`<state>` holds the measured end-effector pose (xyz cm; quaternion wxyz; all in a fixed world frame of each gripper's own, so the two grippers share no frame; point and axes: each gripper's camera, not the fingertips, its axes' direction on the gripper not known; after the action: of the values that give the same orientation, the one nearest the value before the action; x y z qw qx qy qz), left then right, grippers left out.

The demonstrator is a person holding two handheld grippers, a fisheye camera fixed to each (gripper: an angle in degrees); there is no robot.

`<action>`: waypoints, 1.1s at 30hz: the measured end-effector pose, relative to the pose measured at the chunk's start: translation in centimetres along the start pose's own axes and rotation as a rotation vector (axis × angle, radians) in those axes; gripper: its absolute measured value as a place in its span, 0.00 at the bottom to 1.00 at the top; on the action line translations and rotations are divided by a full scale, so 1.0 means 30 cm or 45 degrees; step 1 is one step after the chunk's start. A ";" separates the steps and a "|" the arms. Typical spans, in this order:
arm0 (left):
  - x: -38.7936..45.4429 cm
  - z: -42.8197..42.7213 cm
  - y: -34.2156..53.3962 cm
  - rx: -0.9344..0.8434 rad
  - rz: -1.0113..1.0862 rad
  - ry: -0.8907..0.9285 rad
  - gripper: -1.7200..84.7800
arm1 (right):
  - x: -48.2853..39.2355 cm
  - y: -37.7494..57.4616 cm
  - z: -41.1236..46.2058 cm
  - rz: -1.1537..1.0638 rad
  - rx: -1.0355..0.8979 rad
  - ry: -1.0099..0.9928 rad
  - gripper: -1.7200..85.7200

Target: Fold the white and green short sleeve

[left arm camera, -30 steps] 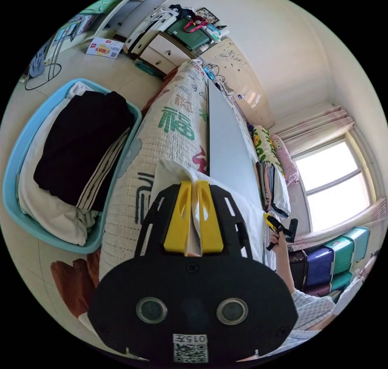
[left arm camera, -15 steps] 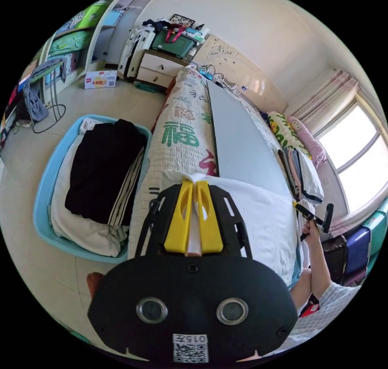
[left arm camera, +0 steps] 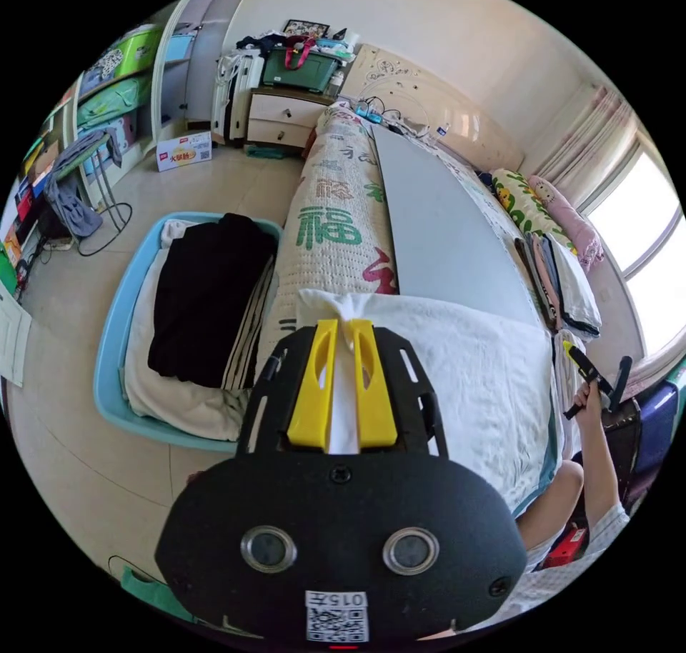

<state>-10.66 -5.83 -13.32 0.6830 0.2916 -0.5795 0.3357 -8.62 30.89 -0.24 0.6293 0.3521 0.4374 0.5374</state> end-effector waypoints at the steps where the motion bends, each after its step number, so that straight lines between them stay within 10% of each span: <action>1: 0.010 -0.032 0.027 0.027 0.000 -0.025 0.06 | -0.020 -0.058 -0.107 -0.009 -0.015 0.070 0.09; 6: 0.100 -0.179 0.152 0.157 0.063 -0.015 0.06 | -0.169 -0.371 -0.725 0.203 0.091 0.042 0.06; 10: 0.185 -0.295 0.288 0.315 0.088 0.109 0.06 | -0.377 -0.419 -1.375 0.101 0.497 -0.540 0.03; 14: 0.249 -0.358 0.397 0.331 0.151 0.115 0.05 | -0.554 -0.363 -1.775 -0.051 0.609 -0.423 0.02; 27: 0.264 -0.573 0.782 0.621 0.284 -0.111 0.04 | -0.433 0.021 -2.318 0.116 1.099 -0.307 0.01; 33: 0.357 -0.650 0.985 1.006 0.371 -0.460 0.10 | -0.669 0.113 -2.393 -0.422 1.106 0.103 0.02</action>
<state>-21.48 28.69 -5.55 0.3531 0.4989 -0.5520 0.5672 -77.37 9.80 -20.21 0.4835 0.4872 0.6962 0.2100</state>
